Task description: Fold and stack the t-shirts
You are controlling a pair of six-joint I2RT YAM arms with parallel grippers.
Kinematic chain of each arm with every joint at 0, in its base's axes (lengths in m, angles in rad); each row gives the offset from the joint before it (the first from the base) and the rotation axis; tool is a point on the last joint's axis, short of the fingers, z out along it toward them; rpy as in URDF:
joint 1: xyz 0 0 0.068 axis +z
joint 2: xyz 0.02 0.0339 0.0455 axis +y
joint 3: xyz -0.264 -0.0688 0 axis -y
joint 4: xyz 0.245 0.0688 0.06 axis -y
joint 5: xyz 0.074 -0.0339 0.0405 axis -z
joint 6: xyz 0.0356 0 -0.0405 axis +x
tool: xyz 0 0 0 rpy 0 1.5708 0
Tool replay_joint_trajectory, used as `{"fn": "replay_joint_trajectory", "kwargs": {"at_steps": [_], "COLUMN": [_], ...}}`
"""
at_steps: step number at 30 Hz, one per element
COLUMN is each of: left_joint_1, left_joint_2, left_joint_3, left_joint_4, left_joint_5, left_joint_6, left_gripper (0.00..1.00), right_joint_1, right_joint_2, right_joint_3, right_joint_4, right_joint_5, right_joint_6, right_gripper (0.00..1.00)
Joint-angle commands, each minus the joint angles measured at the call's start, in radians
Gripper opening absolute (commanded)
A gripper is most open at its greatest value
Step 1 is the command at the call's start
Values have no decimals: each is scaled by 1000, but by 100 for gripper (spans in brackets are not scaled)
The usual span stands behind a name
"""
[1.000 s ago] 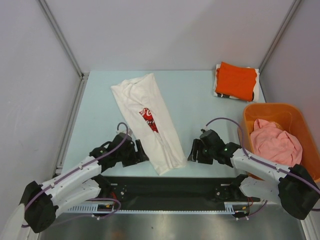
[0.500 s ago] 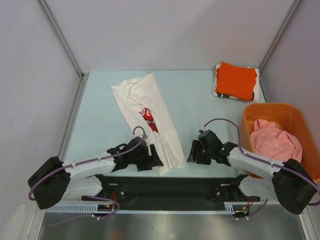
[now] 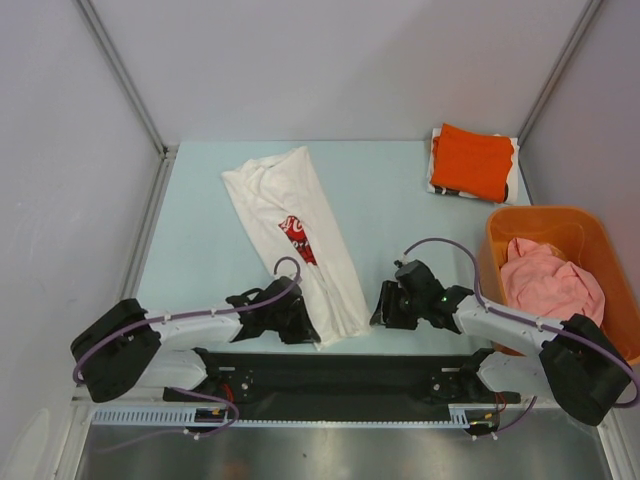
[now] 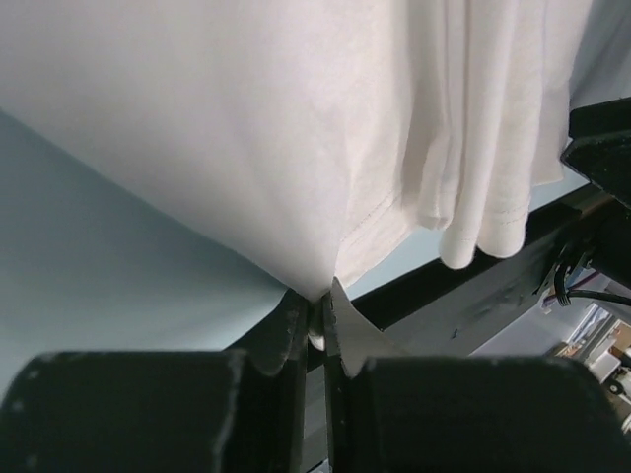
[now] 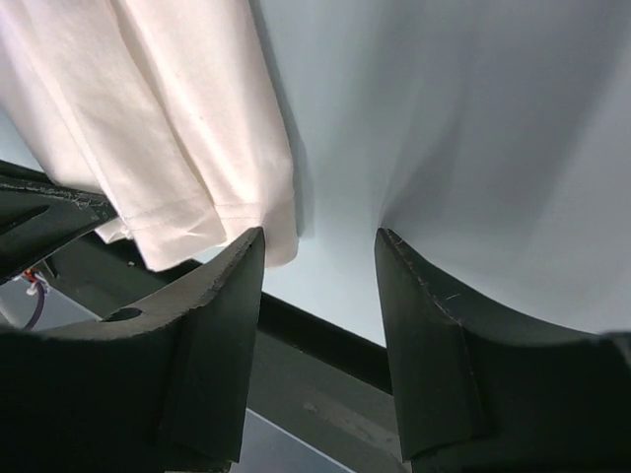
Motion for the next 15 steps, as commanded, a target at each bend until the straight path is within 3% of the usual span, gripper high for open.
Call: {"fn": "replay_joint_trajectory", "kwargs": {"at_steps": [1,7,15], "left_joint_1": [-8,-8,-8], "left_joint_2": [-57,-247,-311], "left_joint_3": [-28,-150,-184], "left_joint_4": [-125,-165,-187], "left_joint_5": [-55,-72,-89], "left_joint_6": [8,-55,-58], "left_gripper": [9,7,7], "right_joint_1": [12,49,63], "right_joint_2": [4,-1,83], "right_joint_3": [-26,-55,-64], "right_joint_4": [97,149,214], "right_joint_5": [-64,-69,-55], "right_joint_6": [9,33,39], "right_gripper": [53,51,44]}}
